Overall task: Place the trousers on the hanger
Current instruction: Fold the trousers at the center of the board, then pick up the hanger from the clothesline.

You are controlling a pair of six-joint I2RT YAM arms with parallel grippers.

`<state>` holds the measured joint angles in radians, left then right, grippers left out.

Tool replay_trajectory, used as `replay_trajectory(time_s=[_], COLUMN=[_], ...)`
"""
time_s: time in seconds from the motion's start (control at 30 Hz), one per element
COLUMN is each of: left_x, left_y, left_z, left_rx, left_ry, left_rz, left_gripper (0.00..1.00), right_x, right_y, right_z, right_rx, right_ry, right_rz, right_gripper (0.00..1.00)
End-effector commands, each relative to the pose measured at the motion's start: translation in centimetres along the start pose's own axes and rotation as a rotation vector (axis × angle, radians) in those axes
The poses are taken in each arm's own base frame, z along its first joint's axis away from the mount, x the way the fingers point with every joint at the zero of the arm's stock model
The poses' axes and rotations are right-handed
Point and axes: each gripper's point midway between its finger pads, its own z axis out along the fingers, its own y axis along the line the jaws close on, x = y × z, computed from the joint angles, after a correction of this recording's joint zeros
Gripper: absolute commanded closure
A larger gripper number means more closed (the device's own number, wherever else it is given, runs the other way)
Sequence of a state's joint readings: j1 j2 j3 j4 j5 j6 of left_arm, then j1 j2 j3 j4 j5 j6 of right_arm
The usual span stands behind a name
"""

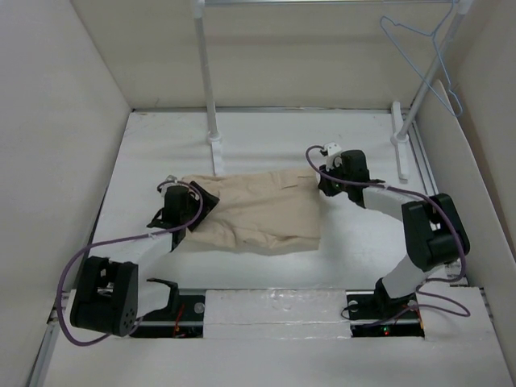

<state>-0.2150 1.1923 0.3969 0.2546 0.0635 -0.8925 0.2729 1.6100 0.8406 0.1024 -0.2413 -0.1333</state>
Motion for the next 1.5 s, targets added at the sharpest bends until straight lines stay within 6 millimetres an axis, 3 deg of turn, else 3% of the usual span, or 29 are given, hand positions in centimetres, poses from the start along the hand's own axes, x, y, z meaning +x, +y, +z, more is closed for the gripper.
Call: replay_trajectory(time_s=[0.0, 0.13, 0.17, 0.27, 0.33, 0.37, 0.43, 0.47, 0.5, 0.53, 0.57, 0.6, 0.63, 0.67, 0.7, 0.73, 0.77, 0.8, 0.83, 0.87, 0.9, 0.93, 0.97, 1.0, 1.03, 1.07, 1.13, 1.3, 1.47], left_x=[-2.5, -4.8, -6.5, -9.7, -10.5, -11.2, -8.7, -9.1, -5.9, -5.1, -3.7, -2.3, 0.4, 2.1, 3.1, 5.4, 7.4, 9.0, 10.4, 12.2, 13.4, 13.9, 14.6, 14.8, 15.0, 15.2, 14.4, 14.4, 12.8], left_y=[1.3, -0.5, -1.9, -3.0, -5.3, -7.6, -11.6, -14.1, -16.5, -17.7, -19.6, -21.3, -23.2, -23.4, -24.6, -25.5, -25.7, -26.4, -26.3, -26.0, -25.7, -25.2, -23.8, -23.5, -23.0, -22.0, -21.0, -19.1, -15.7], left_z=[-0.5, -1.9, -2.7, -4.3, -5.0, -5.9, -6.4, -6.8, -7.0, -7.1, -6.6, -6.7, -6.2, -5.7, -5.5, -5.2, -3.5, -3.1, -2.3, -0.7, -0.3, 0.2, 0.9, 0.8, 0.8, 0.6, 0.7, -0.4, 1.8], left_rx=[-0.061, -0.042, -0.02, -0.014, 0.066, 0.113, 0.188, 0.189, 0.229, 0.232, 0.252, 0.295, 0.338, 0.347, 0.396, 0.462, 0.48, 0.512, 0.52, 0.503, 0.495, 0.487, 0.464, 0.478, 0.48, 0.475, 0.456, 0.457, 0.368], left_ry=[-0.117, -0.185, -0.246, -0.347, -0.357, -0.374, -0.324, -0.346, -0.291, -0.303, -0.283, -0.272, -0.228, -0.189, -0.178, -0.103, -0.035, 0.012, 0.068, 0.108, 0.139, 0.157, 0.172, 0.172, 0.179, 0.187, 0.163, 0.144, 0.157], left_rz=[-0.021, 0.006, 0.012, -0.015, 0.017, 0.039, 0.189, 0.221, 0.323, 0.355, 0.391, 0.416, 0.468, 0.499, 0.5, 0.523, 0.538, 0.539, 0.547, 0.567, 0.578, 0.576, 0.582, 0.572, 0.568, 0.573, 0.575, 0.587, 0.535], left_gripper=[0.22, 0.21, 0.21, 0.2, 0.21, 0.22, 0.23, 0.23, 0.24, 0.28, 0.33, 0.4, 0.54, 0.66, 0.75, 0.87, 0.93, 0.98, 1.0, 1.0, 1.0, 1.0, 1.0, 1.0, 1.0, 1.0, 1.0, 1.0, 1.0], right_x=[-0.4, -1.9, -2.8, -5.4, -7.2, -7.8, -9.4, -11.8, -13.3, -14.6, -17.9, -19.7, -23.2, -22.3, -26.7, -28.1, -28.4, -31.3, -31.8, -31.1, -31.3, -32.1, -31.9, -31.3, -30.7, -31.1, -30.2, -30.3, -30.2], right_y=[0.5, 1.2, 1.7, 3.9, 4.8, 4.5, 4.5, 4.3, 4.8, 5.4, 5.4, 6.1, 6.0, 5.3, 4.8, 2.3, 0.2, -1.6, -3.7, -8.0, -10.2, -12.7, -13.6, -16.6, -17.9, -18.3, -20.3, -22.1, -24.0], right_z=[1.0, 0.3, -0.1, -1.7, -3.3, -3.9, -5.2, -7.0, -7.9, -8.8, -11.3, -12.7, -15.8, -15.4, -19.1, -20.8, -22.0, -24.1, -24.6, -25.7, -26.3, -26.3, -26.1, -27.4, -27.0, -27.5, -28.6, -29.1, -28.1], right_rx=[-0.037, -0.094, -0.121, -0.188, -0.206, -0.187, -0.155, -0.124, -0.125, -0.133, -0.112, -0.113, -0.059, -0.023, 0.039, 0.14, 0.215, 0.267, 0.308, 0.394, 0.434, 0.46, 0.413, 0.44, 0.426, 0.398, 0.415, 0.465, 0.479], right_ry=[-0.032, -0.107, -0.14, -0.21, -0.26, -0.272, -0.307, -0.359, -0.391, -0.415, -0.475, -0.509, -0.555, -0.512, -0.604, -0.611, -0.58, -0.621, -0.605, -0.561, -0.551, -0.546, -0.539, -0.548, -0.551, -0.589, -0.602, -0.586, -0.589], right_rz=[0.015, 0.005, -0.011, -0.07, -0.09, -0.091, -0.103, -0.12, -0.14, -0.163, -0.186, -0.214, -0.252, -0.253, -0.278, -0.284, -0.267, -0.268, -0.256, -0.21, -0.182, -0.162, -0.155, -0.112, -0.089, -0.098, -0.069, -0.079, -0.059], right_gripper=[0.78, 0.58, 0.49, 0.42, 0.43, 0.43, 0.43, 0.47, 0.55, 0.82, 0.96, 1.0, 1.0, 1.0, 1.0, 1.0, 1.0, 1.0, 1.0, 1.0, 1.0, 0.92, 0.86, 0.78, 0.69, 0.57, 0.49, 0.38, 0.28])
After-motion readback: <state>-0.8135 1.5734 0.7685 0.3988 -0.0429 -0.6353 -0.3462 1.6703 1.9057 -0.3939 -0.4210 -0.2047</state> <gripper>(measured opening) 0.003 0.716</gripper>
